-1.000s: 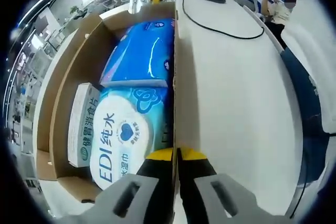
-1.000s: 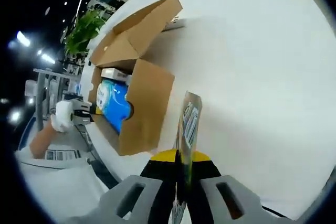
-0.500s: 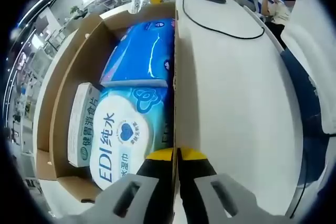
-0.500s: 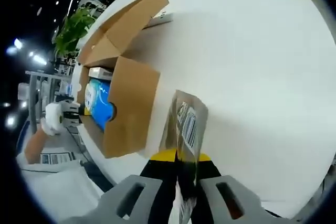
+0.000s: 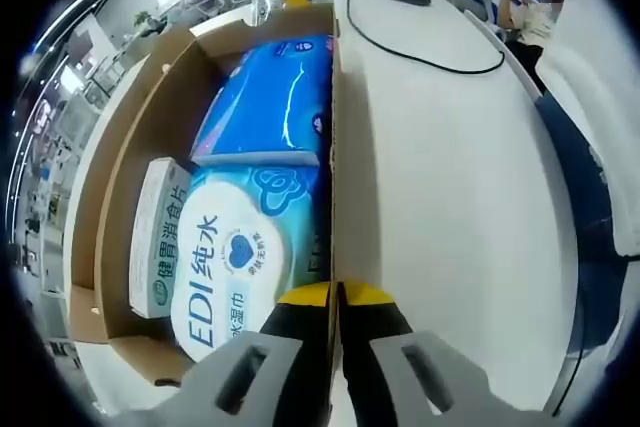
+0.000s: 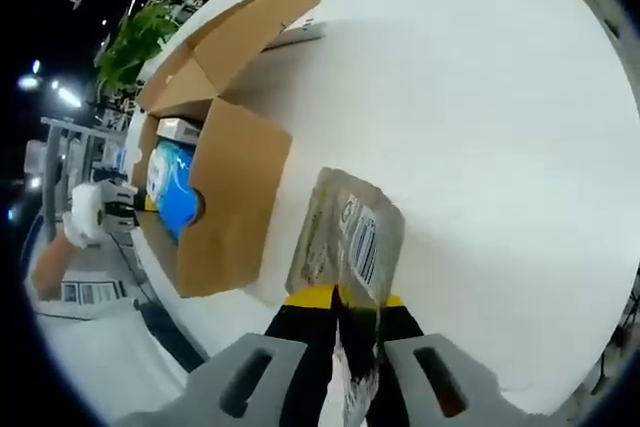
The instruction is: Operate the shoe box by opening the lid, removing the specified soft item, and placing it in the target area until the item is outside and the box remains undamaged.
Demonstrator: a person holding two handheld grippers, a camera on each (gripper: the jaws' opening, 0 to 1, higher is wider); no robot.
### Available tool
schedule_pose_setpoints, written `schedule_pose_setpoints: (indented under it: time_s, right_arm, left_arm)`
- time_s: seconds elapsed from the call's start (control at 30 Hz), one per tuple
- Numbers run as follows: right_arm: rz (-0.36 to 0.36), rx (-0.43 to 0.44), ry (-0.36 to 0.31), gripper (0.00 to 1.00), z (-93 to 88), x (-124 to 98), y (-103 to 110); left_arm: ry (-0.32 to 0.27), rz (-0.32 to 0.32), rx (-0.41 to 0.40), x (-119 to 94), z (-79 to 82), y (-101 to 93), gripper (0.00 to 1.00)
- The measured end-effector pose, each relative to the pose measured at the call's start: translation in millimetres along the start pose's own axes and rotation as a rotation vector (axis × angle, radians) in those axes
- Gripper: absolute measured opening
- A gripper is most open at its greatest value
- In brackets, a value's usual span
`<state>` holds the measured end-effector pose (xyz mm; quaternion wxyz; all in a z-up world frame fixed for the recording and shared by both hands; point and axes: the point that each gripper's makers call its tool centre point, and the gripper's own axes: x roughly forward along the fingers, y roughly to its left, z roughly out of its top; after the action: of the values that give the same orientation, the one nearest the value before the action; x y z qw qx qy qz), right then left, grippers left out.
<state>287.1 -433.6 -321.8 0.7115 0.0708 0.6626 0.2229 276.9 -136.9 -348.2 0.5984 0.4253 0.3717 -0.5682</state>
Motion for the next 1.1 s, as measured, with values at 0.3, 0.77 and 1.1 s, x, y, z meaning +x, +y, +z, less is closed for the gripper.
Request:
schedule_pose_setpoints:
  time_s: [0.3,0.77,1.1]
  right_arm:
    - [-0.073,-0.014,-0.011,0.12,-2.6,-5.1,-17.8]
    - [-0.149,-0.048,-0.023,0.21,1.3,-2.8,-34.3]
    - [-0.22,-0.074,-0.03,0.3,1.8,-4.6,-46.0]
  left_arm:
    - [0.002,0.001,0.001,-0.1,0.1,-0.4,0.01]
    - [0.007,-0.001,-0.004,0.2,-1.0,-0.3,0.01]
    - [0.015,-0.001,0.002,1.2,-1.7,-0.6,0.01]
